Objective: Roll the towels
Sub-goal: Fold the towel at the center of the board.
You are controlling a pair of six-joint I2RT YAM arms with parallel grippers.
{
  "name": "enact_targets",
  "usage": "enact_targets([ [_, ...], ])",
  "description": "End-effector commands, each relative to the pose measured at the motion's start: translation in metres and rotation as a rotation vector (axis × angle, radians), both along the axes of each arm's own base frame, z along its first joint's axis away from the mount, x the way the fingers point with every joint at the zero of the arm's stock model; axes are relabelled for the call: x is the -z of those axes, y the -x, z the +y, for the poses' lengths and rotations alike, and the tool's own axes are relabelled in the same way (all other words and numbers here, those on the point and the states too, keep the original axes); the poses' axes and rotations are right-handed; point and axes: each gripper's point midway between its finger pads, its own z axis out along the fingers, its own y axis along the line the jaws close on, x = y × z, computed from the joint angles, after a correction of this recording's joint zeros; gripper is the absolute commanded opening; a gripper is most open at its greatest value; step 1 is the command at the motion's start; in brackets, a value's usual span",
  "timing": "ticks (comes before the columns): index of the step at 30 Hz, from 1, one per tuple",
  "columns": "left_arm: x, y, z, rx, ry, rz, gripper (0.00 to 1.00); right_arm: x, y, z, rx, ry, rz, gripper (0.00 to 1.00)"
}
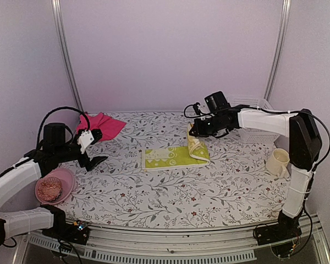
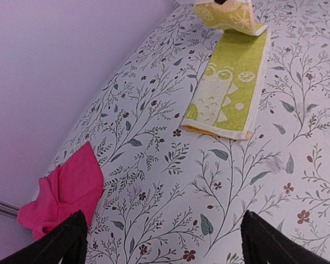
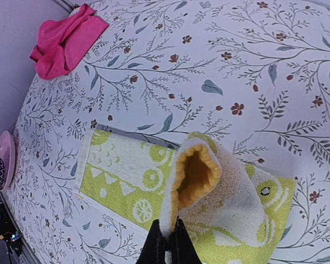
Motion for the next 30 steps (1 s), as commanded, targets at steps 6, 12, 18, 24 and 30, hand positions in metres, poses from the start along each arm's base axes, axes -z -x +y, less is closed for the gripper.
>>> enact_targets([
  [6, 0.004, 0.001, 0.001, 0.000, 0.020, 0.009, 0.97, -0.011, 0.002, 0.073, -0.130, -0.105, -0.009, 0.02],
  [12, 0.004, 0.001, 0.001, 0.001, 0.019, 0.006, 0.97, 0.008, 0.005, 0.092, -0.161, -0.109, 0.020, 0.02],
  [18, 0.005, 0.001, 0.001, 0.005, 0.021, 0.009, 0.97, 0.030, 0.005, 0.100, -0.168, -0.108, 0.051, 0.02],
  [24, 0.005, 0.001, 0.000, 0.004, 0.021, 0.011, 0.97, 0.035, 0.005, 0.105, -0.180, -0.116, 0.057, 0.02],
  [30, 0.005, 0.000, 0.001, 0.002, 0.021, 0.011, 0.97, 0.010, 0.009, 0.100, -0.184, -0.129, 0.019, 0.02],
])
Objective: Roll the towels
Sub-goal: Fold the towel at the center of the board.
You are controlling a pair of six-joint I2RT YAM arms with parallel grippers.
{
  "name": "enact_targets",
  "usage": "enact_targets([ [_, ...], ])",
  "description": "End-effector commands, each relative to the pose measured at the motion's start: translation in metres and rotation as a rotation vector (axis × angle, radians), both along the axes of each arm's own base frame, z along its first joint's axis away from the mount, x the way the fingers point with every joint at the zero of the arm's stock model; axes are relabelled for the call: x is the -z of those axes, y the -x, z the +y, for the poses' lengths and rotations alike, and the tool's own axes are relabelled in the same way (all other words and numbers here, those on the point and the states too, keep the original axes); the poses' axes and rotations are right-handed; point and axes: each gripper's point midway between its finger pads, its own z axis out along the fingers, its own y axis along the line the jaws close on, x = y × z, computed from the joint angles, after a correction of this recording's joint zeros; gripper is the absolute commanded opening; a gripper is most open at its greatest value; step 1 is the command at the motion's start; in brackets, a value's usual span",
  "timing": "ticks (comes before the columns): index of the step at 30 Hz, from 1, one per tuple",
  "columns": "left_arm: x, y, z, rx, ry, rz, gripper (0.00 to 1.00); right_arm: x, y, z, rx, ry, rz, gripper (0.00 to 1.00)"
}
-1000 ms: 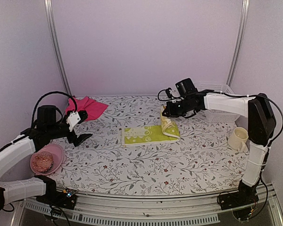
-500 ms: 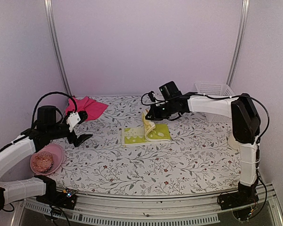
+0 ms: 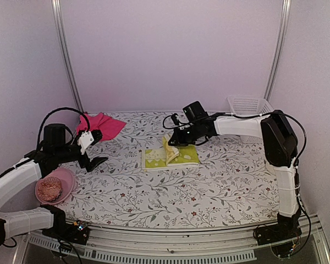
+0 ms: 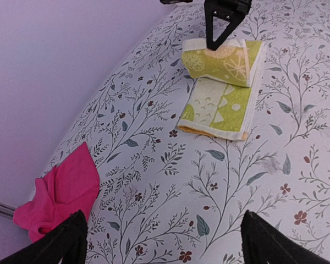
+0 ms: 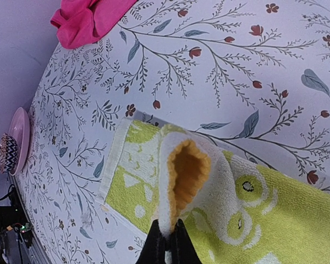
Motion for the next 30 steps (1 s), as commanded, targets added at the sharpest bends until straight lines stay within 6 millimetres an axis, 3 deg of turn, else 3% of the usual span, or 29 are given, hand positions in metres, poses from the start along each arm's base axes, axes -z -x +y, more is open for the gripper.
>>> enact_targets([
  [1, 0.002, -0.002, 0.002, -0.007, 0.009, 0.003, 0.97, -0.041, 0.000, 0.005, -0.016, -0.056, -0.073, 0.02],
  [7, 0.002, -0.002, 0.002, -0.008, 0.011, 0.003, 0.97, -0.067, 0.004, -0.010, -0.011, -0.050, -0.113, 0.02],
  [12, 0.002, -0.002, 0.002, -0.009, 0.012, 0.002, 0.97, -0.072, 0.007, -0.015, -0.032, -0.053, -0.119, 0.02],
  [23, 0.005, -0.003, 0.002, -0.009, 0.009, 0.011, 0.97, -0.044, 0.024, 0.000, -0.165, -0.042, -0.081, 0.02],
  [30, 0.006, -0.003, 0.002, -0.009, 0.009, 0.013, 0.97, -0.031, 0.019, 0.009, -0.161, -0.033, -0.067, 0.02],
])
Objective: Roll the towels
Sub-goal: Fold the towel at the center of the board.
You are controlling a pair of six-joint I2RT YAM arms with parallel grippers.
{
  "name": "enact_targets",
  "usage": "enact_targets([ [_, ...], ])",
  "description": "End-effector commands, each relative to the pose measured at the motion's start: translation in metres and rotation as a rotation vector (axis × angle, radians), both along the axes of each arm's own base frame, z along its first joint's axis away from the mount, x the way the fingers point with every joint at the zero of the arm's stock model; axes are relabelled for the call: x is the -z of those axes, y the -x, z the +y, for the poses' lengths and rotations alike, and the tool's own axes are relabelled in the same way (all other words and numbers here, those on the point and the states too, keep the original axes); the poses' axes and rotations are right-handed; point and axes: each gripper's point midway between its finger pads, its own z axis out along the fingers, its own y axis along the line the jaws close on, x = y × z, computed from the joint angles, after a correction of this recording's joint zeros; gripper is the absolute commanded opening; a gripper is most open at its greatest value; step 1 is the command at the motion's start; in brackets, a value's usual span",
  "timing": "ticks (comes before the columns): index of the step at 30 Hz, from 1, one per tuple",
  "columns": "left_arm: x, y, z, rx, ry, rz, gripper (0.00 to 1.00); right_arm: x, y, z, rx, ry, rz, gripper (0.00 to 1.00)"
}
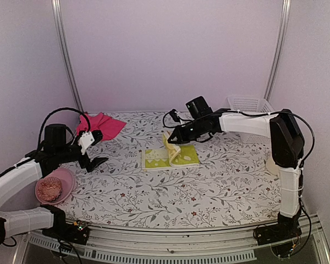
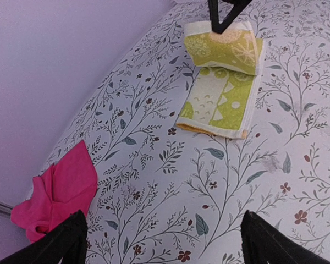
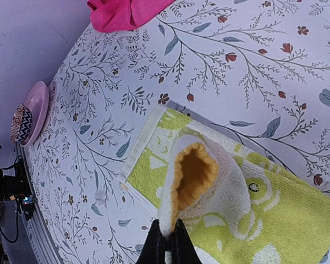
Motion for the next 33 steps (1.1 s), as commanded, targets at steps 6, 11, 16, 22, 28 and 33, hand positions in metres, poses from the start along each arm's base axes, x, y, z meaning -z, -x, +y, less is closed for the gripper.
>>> enact_targets([
  [6, 0.002, -0.002, 0.002, -0.007, 0.010, 0.003, 0.97, 0.011, -0.008, 0.012, 0.008, 0.001, 0.005, 0.03],
  [11, 0.003, -0.001, 0.002, -0.006, 0.010, 0.004, 0.97, 0.018, -0.010, 0.018, 0.006, -0.002, 0.015, 0.03],
  [16, 0.003, -0.002, 0.002, -0.005, 0.011, 0.006, 0.97, 0.022, -0.012, 0.023, 0.010, -0.007, 0.022, 0.03],
  [22, 0.005, -0.001, 0.001, -0.002, 0.010, 0.010, 0.97, 0.023, -0.013, 0.027, 0.009, -0.016, 0.022, 0.03],
  [28, 0.005, -0.002, 0.001, 0.000, 0.011, 0.011, 0.97, 0.028, -0.003, 0.044, -0.046, -0.046, 0.041, 0.25],
  [33, 0.004, -0.001, -0.003, 0.018, 0.029, 0.026, 0.97, 0.023, 0.007, 0.063, -0.115, -0.102, 0.058, 0.41],
])
